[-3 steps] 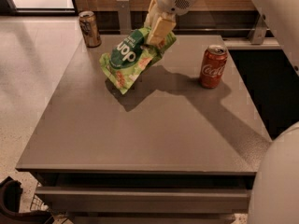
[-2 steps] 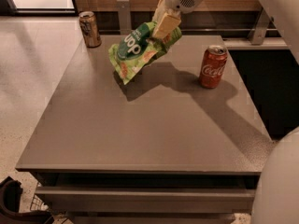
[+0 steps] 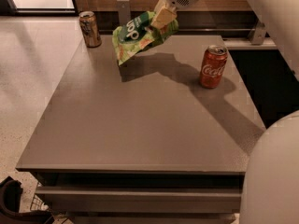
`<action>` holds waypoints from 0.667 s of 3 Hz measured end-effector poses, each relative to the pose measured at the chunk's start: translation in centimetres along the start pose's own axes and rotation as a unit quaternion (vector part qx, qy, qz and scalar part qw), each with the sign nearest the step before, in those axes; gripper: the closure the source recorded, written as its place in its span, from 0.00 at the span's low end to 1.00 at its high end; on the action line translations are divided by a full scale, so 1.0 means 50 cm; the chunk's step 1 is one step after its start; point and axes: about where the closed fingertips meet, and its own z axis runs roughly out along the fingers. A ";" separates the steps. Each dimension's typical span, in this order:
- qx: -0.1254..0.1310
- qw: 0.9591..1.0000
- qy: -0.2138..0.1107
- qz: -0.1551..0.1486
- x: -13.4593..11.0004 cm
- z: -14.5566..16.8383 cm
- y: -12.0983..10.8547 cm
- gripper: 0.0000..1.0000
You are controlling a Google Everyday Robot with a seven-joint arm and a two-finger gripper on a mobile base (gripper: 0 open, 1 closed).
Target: Move green rice chip bag near orange can
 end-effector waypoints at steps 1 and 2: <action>0.033 0.999 -0.008 0.039 0.001 0.037 -0.028 1.00; 0.059 0.995 -0.017 0.076 0.009 0.073 -0.036 1.00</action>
Offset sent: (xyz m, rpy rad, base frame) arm 0.0520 0.0114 -0.0410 0.2165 -0.0771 -0.2588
